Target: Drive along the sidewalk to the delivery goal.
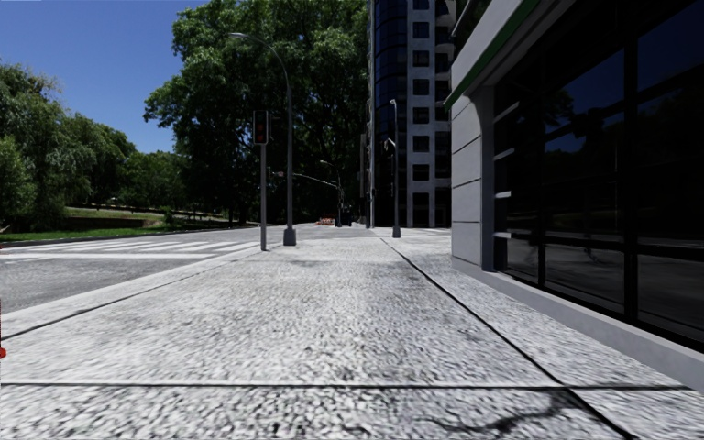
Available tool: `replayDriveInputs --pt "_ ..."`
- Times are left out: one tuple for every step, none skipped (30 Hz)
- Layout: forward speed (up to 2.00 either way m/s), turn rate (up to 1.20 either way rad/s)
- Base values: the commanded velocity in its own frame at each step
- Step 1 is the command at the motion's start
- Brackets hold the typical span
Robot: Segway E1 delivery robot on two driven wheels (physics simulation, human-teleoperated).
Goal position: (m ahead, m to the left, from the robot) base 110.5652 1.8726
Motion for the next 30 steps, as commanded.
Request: replayDriveInputs --pt "2.00 0.00" --pt "2.00 0.00" --pt "2.00 0.00" --pt "2.00 0.00" --pt "2.00 0.00" --pt "2.00 0.00" --pt "2.00 0.00" --pt "2.00 0.00" --pt "2.00 0.00" --pt "2.00 0.00" --pt "2.00 0.00" --pt "2.00 0.00" --pt "2.00 0.00" --pt "2.00 0.00" --pt "2.00 0.00" --pt "2.00 0.00" --pt "2.00 0.00" --pt "2.00 0.00" --pt "2.00 0.00" --pt "2.00 0.00" --pt "2.00 0.00" --pt "2.00 0.00" --pt "2.00 0.00" --pt "2.00 0.00" --pt "2.00 0.00" --pt "2.00 0.00" --pt "2.00 0.00" --pt "2.00 0.00" --pt "2.00 0.00" --pt "2.00 -0.02"
